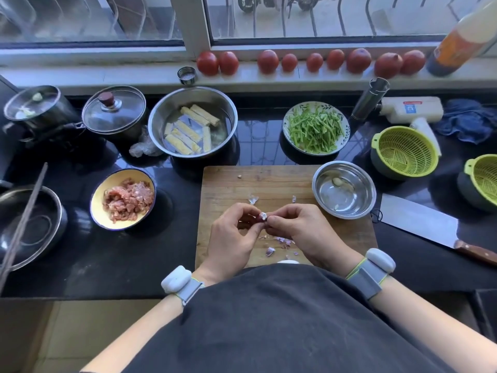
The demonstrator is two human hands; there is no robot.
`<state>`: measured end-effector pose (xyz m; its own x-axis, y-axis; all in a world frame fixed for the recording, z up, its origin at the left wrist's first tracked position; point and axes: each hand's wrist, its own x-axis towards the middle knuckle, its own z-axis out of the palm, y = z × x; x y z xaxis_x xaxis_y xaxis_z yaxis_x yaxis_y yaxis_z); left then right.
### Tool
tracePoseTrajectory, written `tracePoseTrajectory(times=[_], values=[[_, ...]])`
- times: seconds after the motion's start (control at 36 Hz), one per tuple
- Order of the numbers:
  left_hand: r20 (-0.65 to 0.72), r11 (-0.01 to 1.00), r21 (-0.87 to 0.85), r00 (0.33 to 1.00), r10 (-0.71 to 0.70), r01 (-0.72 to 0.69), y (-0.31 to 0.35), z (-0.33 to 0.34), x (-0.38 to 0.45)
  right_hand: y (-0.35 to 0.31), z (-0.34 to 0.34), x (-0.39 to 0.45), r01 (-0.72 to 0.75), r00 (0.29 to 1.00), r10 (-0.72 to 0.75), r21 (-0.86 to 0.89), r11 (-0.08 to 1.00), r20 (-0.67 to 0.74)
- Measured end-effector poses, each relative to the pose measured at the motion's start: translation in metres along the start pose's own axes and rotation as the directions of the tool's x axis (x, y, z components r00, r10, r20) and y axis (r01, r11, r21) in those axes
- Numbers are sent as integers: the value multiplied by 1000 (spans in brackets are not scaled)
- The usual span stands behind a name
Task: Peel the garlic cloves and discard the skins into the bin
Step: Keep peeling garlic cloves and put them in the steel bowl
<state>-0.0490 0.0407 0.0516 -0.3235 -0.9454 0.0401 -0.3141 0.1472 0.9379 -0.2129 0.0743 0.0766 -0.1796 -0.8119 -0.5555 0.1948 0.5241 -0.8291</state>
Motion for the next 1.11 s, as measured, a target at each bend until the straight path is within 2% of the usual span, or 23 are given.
tracePoseTrajectory(times=[0.17, 0.33, 0.47, 0.56, 0.72, 1.0, 1.11], values=[[30, 983, 129, 991, 131, -134, -2, -2, 3, -3, 1, -3, -104, 993, 98, 100, 989, 70], [92, 975, 135, 982, 163, -175, -1, -5, 6, -11, -2, -1, -158, 984, 152, 51, 986, 91], [174, 923, 252, 952, 251, -289, -6, -5, 5, -16, -3, -1, -239, 963, 240, -18, 971, 120], [217, 891, 306, 936, 277, -335, -4, -6, 7, -17, -3, -1, -242, 962, 245, -38, 970, 118], [245, 893, 304, 933, 264, -332, -1, -6, 9, -22, -4, 0, -206, 970, 217, -108, 973, 106], [185, 928, 244, 953, 241, -282, 0, -6, 9, -24, -8, 1, -187, 969, 203, -118, 975, 142], [224, 915, 263, 942, 249, -305, -2, -6, 9, -21, -6, 1, -182, 972, 202, -160, 970, 117]])
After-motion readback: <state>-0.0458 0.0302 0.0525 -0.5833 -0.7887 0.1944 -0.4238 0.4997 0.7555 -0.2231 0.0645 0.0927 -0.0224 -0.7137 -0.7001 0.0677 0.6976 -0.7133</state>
